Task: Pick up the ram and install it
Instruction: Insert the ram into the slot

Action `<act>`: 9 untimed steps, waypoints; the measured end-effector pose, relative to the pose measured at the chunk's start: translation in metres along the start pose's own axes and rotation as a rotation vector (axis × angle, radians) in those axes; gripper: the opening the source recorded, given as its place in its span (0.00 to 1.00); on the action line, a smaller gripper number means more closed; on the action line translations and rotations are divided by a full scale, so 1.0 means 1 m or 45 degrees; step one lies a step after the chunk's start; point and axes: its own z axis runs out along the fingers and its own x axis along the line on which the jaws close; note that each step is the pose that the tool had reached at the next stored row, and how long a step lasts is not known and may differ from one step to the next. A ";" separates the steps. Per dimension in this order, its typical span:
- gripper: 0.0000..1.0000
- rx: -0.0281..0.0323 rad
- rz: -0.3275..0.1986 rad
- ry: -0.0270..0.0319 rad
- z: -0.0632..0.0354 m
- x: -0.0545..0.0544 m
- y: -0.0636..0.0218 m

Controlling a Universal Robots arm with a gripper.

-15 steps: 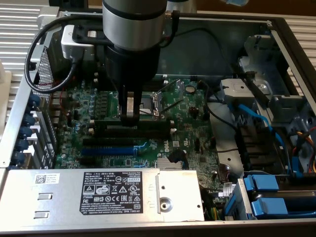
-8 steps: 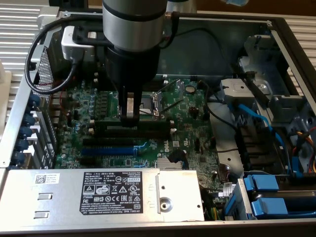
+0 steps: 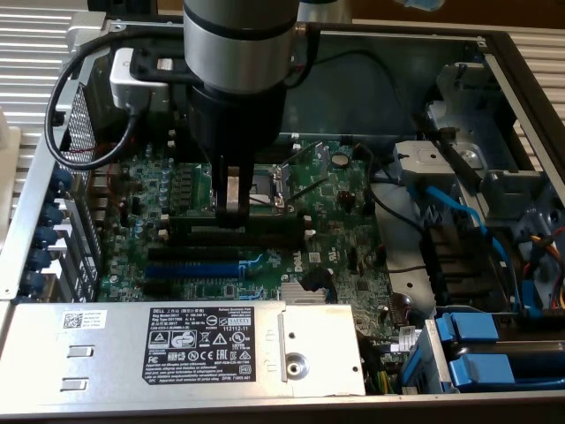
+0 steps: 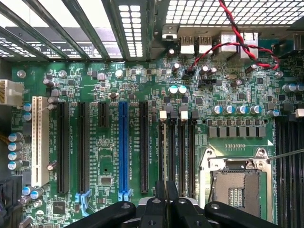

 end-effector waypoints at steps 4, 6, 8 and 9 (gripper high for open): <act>0.12 0.0000 0.000 -0.0001 0.0007 0.000 0.0000; 0.12 -0.0001 0.000 0.0001 0.0010 0.000 0.0000; 0.12 0.0000 0.000 0.0000 0.0011 0.000 0.0000; 0.12 0.0000 0.000 0.0000 0.0011 0.000 0.0000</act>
